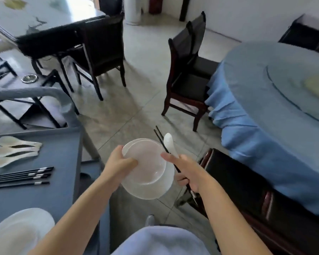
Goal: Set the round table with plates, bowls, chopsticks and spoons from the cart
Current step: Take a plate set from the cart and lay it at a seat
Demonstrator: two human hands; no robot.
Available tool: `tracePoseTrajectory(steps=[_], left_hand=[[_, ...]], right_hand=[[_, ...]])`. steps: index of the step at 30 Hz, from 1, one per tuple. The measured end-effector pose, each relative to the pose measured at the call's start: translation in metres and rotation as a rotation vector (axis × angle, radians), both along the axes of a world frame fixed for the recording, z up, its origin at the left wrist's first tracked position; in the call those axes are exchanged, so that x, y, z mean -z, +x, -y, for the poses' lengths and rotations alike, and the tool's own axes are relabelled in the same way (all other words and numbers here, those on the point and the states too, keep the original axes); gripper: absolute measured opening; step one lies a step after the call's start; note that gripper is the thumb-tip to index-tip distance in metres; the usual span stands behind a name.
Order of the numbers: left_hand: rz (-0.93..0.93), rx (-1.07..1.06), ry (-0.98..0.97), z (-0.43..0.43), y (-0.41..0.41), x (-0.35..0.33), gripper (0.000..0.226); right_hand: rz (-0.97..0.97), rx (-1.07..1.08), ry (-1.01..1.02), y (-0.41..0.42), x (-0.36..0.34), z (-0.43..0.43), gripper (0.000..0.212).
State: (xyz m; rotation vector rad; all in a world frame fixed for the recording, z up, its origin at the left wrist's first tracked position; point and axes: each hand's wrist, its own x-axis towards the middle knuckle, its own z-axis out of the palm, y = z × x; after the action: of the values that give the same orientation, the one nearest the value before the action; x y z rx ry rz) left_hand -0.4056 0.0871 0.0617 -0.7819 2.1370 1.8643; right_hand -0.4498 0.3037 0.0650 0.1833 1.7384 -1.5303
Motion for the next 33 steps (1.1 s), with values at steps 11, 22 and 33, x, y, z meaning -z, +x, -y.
tracePoseTrajectory(steps=[11,22,33], left_hand=[[0.16,0.2,0.154,-0.064,-0.138,-0.003,0.06],[0.192,0.419,0.338,-0.054,-0.366,0.033,0.071],[0.122,0.65,0.306,-0.1,-0.601,0.022,0.064]], right_hand=[[0.002,0.408,-0.039,-0.098,0.029,-0.067,0.04],[0.032,0.681,-0.002,-0.28,0.061,-0.059,0.036],[0.019,1.038,0.11,-0.446,0.022,-0.073,0.046]])
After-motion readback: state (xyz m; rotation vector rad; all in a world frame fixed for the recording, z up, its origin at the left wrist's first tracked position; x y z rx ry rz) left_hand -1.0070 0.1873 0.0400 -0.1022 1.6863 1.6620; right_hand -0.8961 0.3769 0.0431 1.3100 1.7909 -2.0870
